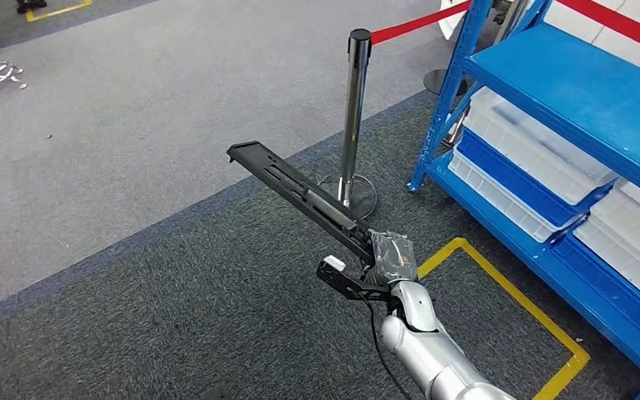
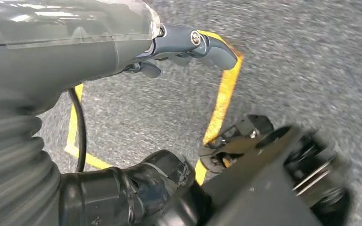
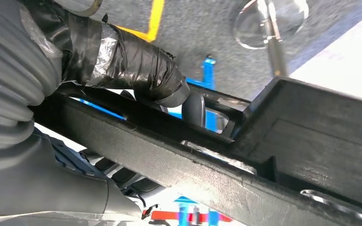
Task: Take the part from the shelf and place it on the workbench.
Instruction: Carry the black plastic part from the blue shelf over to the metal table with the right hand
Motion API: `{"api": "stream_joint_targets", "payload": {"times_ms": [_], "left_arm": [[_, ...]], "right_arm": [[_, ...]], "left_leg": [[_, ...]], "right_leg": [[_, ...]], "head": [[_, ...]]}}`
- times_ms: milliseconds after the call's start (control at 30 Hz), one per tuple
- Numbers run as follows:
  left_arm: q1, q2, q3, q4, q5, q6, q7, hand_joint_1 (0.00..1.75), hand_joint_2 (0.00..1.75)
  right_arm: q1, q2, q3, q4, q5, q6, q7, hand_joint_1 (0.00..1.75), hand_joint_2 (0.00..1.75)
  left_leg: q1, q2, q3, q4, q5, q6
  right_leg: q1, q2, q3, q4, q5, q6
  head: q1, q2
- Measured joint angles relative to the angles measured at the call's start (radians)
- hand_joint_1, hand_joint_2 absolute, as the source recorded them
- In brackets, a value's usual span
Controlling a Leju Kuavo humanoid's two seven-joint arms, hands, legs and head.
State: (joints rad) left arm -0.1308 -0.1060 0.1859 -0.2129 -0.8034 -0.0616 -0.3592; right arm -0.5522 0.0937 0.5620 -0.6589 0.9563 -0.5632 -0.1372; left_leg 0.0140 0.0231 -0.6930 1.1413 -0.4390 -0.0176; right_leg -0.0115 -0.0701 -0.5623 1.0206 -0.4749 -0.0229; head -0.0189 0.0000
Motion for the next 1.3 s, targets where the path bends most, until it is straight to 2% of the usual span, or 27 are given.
{"api": "stream_joint_targets", "payload": {"times_ms": [67,100,167,200,267,333,367,400,433,467,533,600,667,700,767,800,833,900,933,967,1000,1067,1133,1167,1200,1233,1300], "left_arm": [[-0.003,0.001,0.000,0.000,0.000,0.000,0.000,0.00,1.75],[-0.004,0.001,0.000,0.000,0.000,0.001,0.000,0.00,1.75],[-0.002,0.002,0.001,0.000,0.000,0.001,0.000,0.00,1.75],[0.000,0.003,0.002,0.000,0.000,0.001,-0.001,0.00,1.75],[0.000,0.004,0.002,0.000,0.000,0.002,-0.001,0.00,1.75],[-0.004,0.004,0.002,0.000,0.000,0.002,-0.001,0.00,1.75],[-0.005,0.004,0.002,0.000,0.000,0.002,-0.001,0.00,1.75],[-0.004,0.004,0.002,0.000,0.000,0.002,-0.002,0.00,1.75],[-0.003,0.005,0.002,0.000,0.000,0.002,-0.002,0.00,1.75],[-0.002,0.005,0.002,0.000,0.000,0.002,-0.002,0.00,1.75],[-0.002,0.005,0.002,0.000,0.000,0.002,-0.002,0.00,1.75],[-0.004,0.005,0.002,0.000,-0.002,0.002,-0.003,0.00,1.75],[-0.003,0.005,0.002,0.000,-0.003,0.002,-0.003,0.00,1.75],[-0.001,0.005,0.002,0.000,-0.003,0.002,-0.003,0.00,1.75],[0.000,0.006,0.002,0.000,-0.003,0.002,-0.003,0.00,1.75],[-0.001,0.006,0.002,0.000,-0.003,0.002,-0.003,0.00,1.75],[-0.004,0.006,0.002,0.000,-0.003,0.003,-0.003,0.00,1.75],[-0.006,0.006,0.002,0.000,-0.003,0.003,-0.003,0.00,1.75],[-0.005,0.005,0.002,0.000,-0.003,0.003,-0.003,0.00,1.75],[-0.004,0.006,0.002,0.000,-0.003,0.003,-0.003,0.00,1.75],[-0.004,0.006,0.002,0.000,-0.003,0.003,-0.003,0.00,1.75],[-0.007,0.007,0.002,0.000,-0.003,0.004,-0.003,0.00,1.75],[-0.008,0.007,0.003,0.000,-0.003,0.004,-0.003,0.00,1.75],[-0.008,0.008,0.003,0.000,-0.003,0.004,-0.003,0.00,1.75],[-0.007,0.008,0.003,0.000,-0.003,0.004,-0.003,0.00,1.75],[-0.007,0.008,0.003,0.000,-0.003,0.005,-0.003,0.00,1.75],[-0.010,0.008,0.003,0.000,-0.003,0.007,-0.003,0.00,1.75]], "right_arm": [[-0.001,0.000,0.002,-0.005,-0.007,-0.001,-0.001,1.75,1.75],[0.000,0.000,0.002,-0.008,-0.012,-0.001,-0.002,1.75,1.75],[0.003,-0.001,0.002,-0.014,-0.019,-0.002,-0.006,1.75,1.75],[0.005,-0.001,0.003,-0.017,-0.021,-0.002,-0.007,1.75,1.75],[0.006,-0.003,0.003,-0.022,-0.023,-0.003,-0.010,1.75,1.75],[0.011,-0.007,0.003,-0.022,-0.027,-0.004,-0.012,1.75,1.75],[0.017,-0.010,0.003,-0.022,-0.029,-0.004,-0.012,1.75,1.75],[0.023,-0.013,0.003,-0.022,-0.031,-0.004,-0.012,1.75,1.75],[0.029,-0.015,0.003,-0.023,-0.033,-0.005,-0.012,1.75,1.75],[0.032,-0.016,0.003,-0.023,-0.034,-0.005,-0.012,1.75,1.75],[0.035,-0.019,0.003,-0.025,-0.035,-0.007,-0.015,1.75,1.75],[0.035,-0.020,0.003,-0.027,-0.037,-0.011,-0.018,1.75,1.75],[0.036,-0.020,0.003,-0.028,-0.037,-0.015,-0.019,1.75,1.75],[0.036,-0.020,0.003,-0.029,-0.038,-0.016,-0.019,1.75,1.75],[0.036,-0.019,0.003,-0.031,-0.039,-0.019,-0.021,1.75,1.75],[0.036,-0.019,0.003,-0.032,-0.039,-0.020,-0.022,1.75,1.75],[0.036,-0.019,0.003,-0.033,-0.040,-0.021,-0.024,1.75,1.75],[0.038,-0.020,0.003,-0.033,-0.041,-0.021,-0.027,1.75,1.75],[0.039,-0.020,0.003,-0.033,-0.041,-0.021,-0.028,1.75,1.75],[0.040,-0.020,0.003,-0.033,-0.041,-0.021,-0.028,1.75,1.75],[0.040,-0.020,0.003,-0.033,-0.041,-0.021,-0.029,1.75,1.75],[0.039,-0.020,0.003,-0.033,-0.042,-0.022,-0.029,1.75,1.75],[0.038,-0.020,0.003,-0.034,-0.043,-0.022,-0.029,1.75,1.75],[0.038,-0.019,0.003,-0.034,-0.043,-0.022,-0.029,1.75,1.75],[0.038,-0.018,0.003,-0.035,-0.043,-0.022,-0.029,1.75,1.75],[0.038,-0.018,0.003,-0.037,-0.043,-0.022,-0.030,1.75,1.75],[0.038,-0.019,0.003,-0.038,-0.046,-0.023,-0.032,1.75,1.75]], "left_leg": [[-0.010,0.029,0.057,-0.105,0.031,0.013],[-0.015,0.033,0.065,-0.122,0.030,0.020],[-0.017,0.012,0.065,-0.126,0.031,0.032],[-0.015,0.003,0.067,-0.130,0.033,0.037],[-0.010,-0.015,0.073,-0.139,0.037,0.047],[-0.010,-0.036,0.074,-0.141,0.037,0.054],[-0.010,-0.049,0.074,-0.139,0.037,0.056],[-0.011,-0.063,0.074,-0.138,0.036,0.057],[-0.011,-0.077,0.075,-0.135,0.035,0.057],[-0.010,-0.092,0.075,-0.131,0.033,0.056],[-0.010,-0.116,0.071,-0.121,0.028,0.050],[-0.008,-0.137,0.062,-0.114,0.027,0.040],[-0.003,-0.160,0.056,-0.116,0.031,0.027],[-0.003,-0.155,0.053,-0.113,0.030,0.022],[-0.005,-0.104,0.031,-0.066,0.000,0.012],[-0.004,-0.068,0.005,-0.010,-0.029,0.008],[-0.003,-0.045,-0.028,0.058,-0.061,0.003],[0.002,-0.031,-0.079,0.162,-0.096,-0.003],[0.004,-0.029,-0.079,0.163,-0.087,-0.005],[0.005,-0.025,-0.056,0.121,-0.059,-0.005],[0.004,-0.013,-0.017,0.049,-0.024,-0.002],[-0.006,0.025,0.055,-0.081,0.018,0.011],[-0.017,0.037,0.073,-0.120,0.020,0.026],[-0.018,0.025,0.072,-0.123,0.023,0.032],[-0.015,0.015,0.073,-0.128,0.025,0.038],[-0.012,0.005,0.076,-0.135,0.029,0.044],[-0.005,-0.014,0.081,-0.145,0.035,0.055]], "right_leg": [[0.005,-0.019,0.004,0.003,-0.008,0.008],[0.007,-0.027,0.006,0.002,-0.010,0.012],[0.009,-0.043,0.011,0.000,-0.013,0.022],[0.007,-0.038,0.011,0.003,-0.020,0.028],[0.003,0.004,-0.012,0.059,-0.058,0.036],[0.000,0.051,-0.076,0.186,-0.118,0.037],[0.000,0.060,-0.107,0.244,-0.136,0.037],[0.000,0.065,-0.128,0.275,-0.136,0.036],[-0.001,0.068,-0.131,0.268,-0.115,0.034],[-0.002,0.075,-0.115,0.220,-0.077,0.033],[-0.007,0.118,-0.067,0.094,-0.008,0.029],[-0.009,0.154,-0.040,0.033,0.009,0.029],[-0.006,0.144,-0.033,0.025,0.007,0.025],[-0.006,0.132,-0.030,0.019,0.009,0.020],[-0.007,0.106,-0.021,0.008,0.013,0.007],[-0.005,0.091,-0.018,0.005,0.013,0.001],[-0.002,0.076,-0.016,0.005,0.012,-0.003],[0.002,0.046,-0.015,0.005,0.008,-0.006],[0.004,0.032,-0.014,0.005,0.007,-0.006],[0.004,0.020,-0.012,0.005,0.005,-0.005],[0.005,0.008,-0.009,0.005,0.002,-0.003],[0.009,-0.013,-0.002,0.005,-0.004,0.004],[0.012,-0.030,0.002,0.004,-0.007,0.012],[0.013,-0.039,0.004,0.002,-0.008,0.017],[0.011,-0.039,0.005,0.003,-0.011,0.023],[0.009,-0.024,0.003,0.011,-0.020,0.028],[0.004,0.030,-0.032,0.087,-0.067,0.034]], "head": [[0.001,0.000],[0.001,0.000],[0.001,0.000],[0.001,0.000],[0.002,0.000],[0.002,0.000],[0.002,0.000],[0.002,0.000],[0.002,0.000],[0.002,0.000],[0.002,0.000],[0.002,0.000],[0.002,0.000],[0.002,0.000],[-0.001,0.000],[-0.003,0.000],[-0.004,0.000],[-0.004,0.000],[-0.004,0.000],[-0.004,0.000],[-0.004,0.000],[-0.004,0.000],[-0.004,0.000],[-0.004,0.000],[-0.004,0.000],[-0.004,0.000],[-0.003,0.000]]}}
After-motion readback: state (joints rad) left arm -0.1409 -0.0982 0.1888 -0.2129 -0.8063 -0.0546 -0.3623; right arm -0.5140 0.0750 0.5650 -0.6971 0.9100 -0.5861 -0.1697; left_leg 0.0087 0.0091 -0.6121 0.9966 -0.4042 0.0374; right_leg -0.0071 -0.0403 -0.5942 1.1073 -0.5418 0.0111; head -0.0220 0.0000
